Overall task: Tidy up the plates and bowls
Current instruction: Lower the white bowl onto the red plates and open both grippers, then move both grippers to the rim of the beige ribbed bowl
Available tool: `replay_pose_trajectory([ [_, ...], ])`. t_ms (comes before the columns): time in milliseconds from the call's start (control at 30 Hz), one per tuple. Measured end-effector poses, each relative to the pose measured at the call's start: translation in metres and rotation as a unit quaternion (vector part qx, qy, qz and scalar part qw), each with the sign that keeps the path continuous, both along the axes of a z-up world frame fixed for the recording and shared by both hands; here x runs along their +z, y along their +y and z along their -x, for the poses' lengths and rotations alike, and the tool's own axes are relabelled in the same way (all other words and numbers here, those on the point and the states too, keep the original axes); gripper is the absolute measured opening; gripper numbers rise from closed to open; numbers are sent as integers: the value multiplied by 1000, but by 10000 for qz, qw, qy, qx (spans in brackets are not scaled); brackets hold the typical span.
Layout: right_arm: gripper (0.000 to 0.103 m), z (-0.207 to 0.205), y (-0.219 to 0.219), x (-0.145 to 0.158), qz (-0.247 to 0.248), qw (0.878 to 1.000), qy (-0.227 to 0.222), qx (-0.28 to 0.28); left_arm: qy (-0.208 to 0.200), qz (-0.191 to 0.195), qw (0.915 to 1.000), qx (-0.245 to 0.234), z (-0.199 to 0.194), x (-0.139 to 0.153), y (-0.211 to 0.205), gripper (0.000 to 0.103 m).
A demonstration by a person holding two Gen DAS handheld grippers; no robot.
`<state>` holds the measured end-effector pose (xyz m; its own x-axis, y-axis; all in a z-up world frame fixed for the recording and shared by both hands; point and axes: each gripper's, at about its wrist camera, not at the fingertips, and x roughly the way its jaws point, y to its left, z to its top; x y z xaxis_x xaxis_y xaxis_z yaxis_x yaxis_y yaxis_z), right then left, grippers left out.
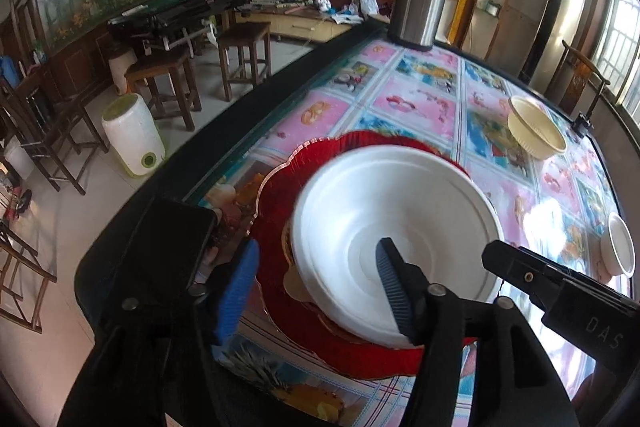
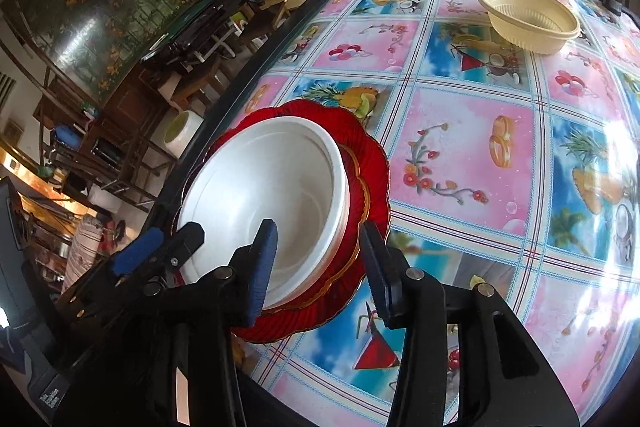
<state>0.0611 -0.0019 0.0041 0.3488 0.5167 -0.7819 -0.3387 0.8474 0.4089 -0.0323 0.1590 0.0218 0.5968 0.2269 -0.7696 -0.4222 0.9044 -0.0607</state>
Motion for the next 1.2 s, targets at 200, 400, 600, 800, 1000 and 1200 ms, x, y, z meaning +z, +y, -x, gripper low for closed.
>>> replay_pose_trajectory([
  [200, 43, 6, 0, 12, 148, 9996, -244, -30, -77, -189, 9998, -8, -2, 6, -4, 66],
  [400, 43, 8, -6, 21, 279, 9986, -448, -75, -90, -240, 9996, -116, -9, 9, -16, 66],
  [600, 43, 2, -27, 22, 263, 9981, -460, -305, -126, -273, 9991, -309, -20, 13, -34, 66],
  [800, 43, -6, -49, 21, 208, 9977, -390, -513, -99, -329, 9978, -566, -40, 15, -59, 71],
  [1000, 43, -18, -75, 20, 256, 9958, -395, -779, -59, -350, 9964, -767, -63, 15, -81, 72],
  [1200, 43, -33, -104, 20, 355, 9922, -435, -1114, -26, -336, 9954, -895, -85, 15, -101, 72],
])
